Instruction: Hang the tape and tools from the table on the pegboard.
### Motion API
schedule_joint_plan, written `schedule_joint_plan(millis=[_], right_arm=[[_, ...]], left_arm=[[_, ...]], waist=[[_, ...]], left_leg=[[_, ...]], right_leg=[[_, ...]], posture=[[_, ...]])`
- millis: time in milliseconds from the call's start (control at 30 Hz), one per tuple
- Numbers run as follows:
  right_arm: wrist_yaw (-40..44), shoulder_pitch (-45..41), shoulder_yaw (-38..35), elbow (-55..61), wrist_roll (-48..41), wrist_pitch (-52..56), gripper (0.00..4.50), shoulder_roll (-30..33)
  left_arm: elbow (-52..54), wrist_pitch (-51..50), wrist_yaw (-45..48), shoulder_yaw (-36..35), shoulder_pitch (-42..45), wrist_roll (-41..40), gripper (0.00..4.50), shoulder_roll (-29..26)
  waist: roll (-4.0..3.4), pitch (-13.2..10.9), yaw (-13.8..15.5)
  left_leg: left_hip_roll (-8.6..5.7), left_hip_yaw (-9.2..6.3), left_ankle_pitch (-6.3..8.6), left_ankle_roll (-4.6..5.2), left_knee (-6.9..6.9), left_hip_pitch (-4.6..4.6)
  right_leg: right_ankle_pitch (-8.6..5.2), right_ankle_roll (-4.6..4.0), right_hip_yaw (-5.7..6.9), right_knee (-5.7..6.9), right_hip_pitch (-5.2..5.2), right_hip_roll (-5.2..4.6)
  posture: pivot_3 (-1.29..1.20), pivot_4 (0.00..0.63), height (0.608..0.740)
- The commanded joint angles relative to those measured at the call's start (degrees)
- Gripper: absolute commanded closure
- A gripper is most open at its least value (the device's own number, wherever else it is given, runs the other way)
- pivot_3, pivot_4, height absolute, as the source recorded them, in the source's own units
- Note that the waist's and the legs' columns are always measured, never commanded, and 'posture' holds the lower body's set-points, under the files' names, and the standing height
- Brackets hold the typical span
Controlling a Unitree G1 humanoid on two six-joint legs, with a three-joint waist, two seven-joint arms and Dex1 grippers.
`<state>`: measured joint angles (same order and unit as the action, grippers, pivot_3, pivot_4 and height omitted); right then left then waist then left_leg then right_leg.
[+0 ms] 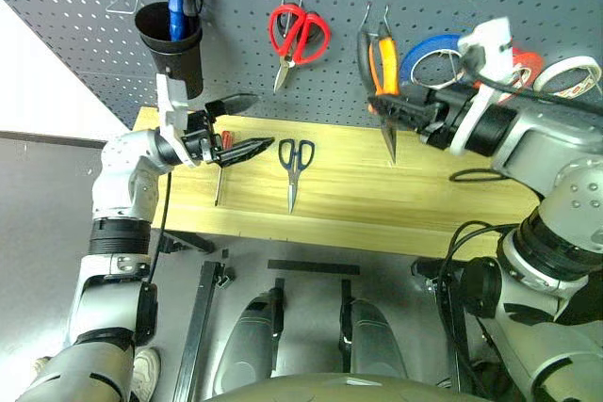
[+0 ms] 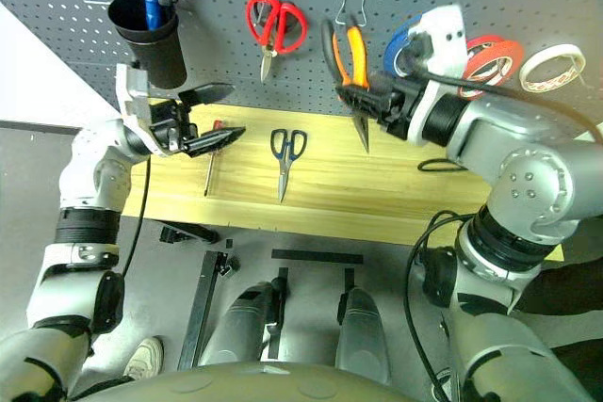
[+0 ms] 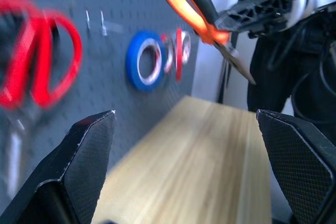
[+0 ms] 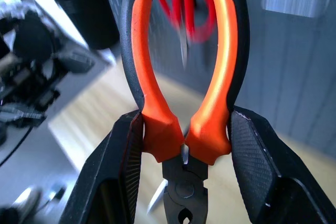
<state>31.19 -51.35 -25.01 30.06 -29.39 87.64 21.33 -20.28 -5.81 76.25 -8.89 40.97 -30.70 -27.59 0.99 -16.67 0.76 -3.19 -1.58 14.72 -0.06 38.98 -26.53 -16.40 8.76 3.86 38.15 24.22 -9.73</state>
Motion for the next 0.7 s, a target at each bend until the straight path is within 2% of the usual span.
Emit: schedule_joint_plan(millis=[33,267,400,533,700], right_arm=[[-1.9,-4.2,-0.6,-2.7,-0.3,-8.0,2.44,0.6],[-8.0,-12.6,4.4,-18.1,3.3,-23.8,2.44,-2.0],[-10.3,-14.8,7.5,-26.7,6.3,-33.0,2.44,-2.8],[-13.4,-17.0,9.3,-36.7,9.7,-42.0,2.44,-3.2],[-14.9,-18.6,9.9,-42.6,10.3,-47.3,2.44,-3.3]], left_arm=[[1.8,-0.1,-1.5,-2.2,0.3,-1.7,0.0,-0.5],[0.7,0.1,-4.1,-3.4,1.7,-2.5,0.0,0.0],[-1.4,2.3,-4.7,-3.1,2.4,-1.3,0.0,0.2],[-3.4,4.2,-5.8,-2.9,3.3,-0.3,0.0,0.7],[-4.8,5.6,-5.9,-2.5,3.4,0.7,0.0,0.5]], waist=[[0.06,0.8,0.0],[0.09,2.7,0.0],[0.08,2.9,0.0],[0.1,3.2,0.0],[0.1,3.2,0.0]], left_leg=[[0.0,0.0,0.0,0.0,0.0,0.01],[0.0,-0.03,-0.03,-0.06,0.04,0.35],[0.0,0.03,-0.03,-0.05,-0.15,1.08],[0.0,0.04,-0.03,-0.05,-0.13,1.09],[0.01,0.04,-0.04,-0.06,-0.12,1.09]], right_leg=[[0.0,0.0,0.0,0.0,-0.02,0.0],[0.0,0.0,-0.02,-0.01,-0.41,0.04],[0.0,0.0,-0.09,-0.05,-0.94,0.05],[0.0,0.0,-0.12,-0.05,-0.97,0.06],[0.0,0.0,-0.12,-0.05,-0.96,0.07]], posture=[[0.16,0.13,0.74],[0.16,0.112,0.74],[0.16,0.108,0.74],[0.17,0.106,0.74],[0.17,0.108,0.74]])
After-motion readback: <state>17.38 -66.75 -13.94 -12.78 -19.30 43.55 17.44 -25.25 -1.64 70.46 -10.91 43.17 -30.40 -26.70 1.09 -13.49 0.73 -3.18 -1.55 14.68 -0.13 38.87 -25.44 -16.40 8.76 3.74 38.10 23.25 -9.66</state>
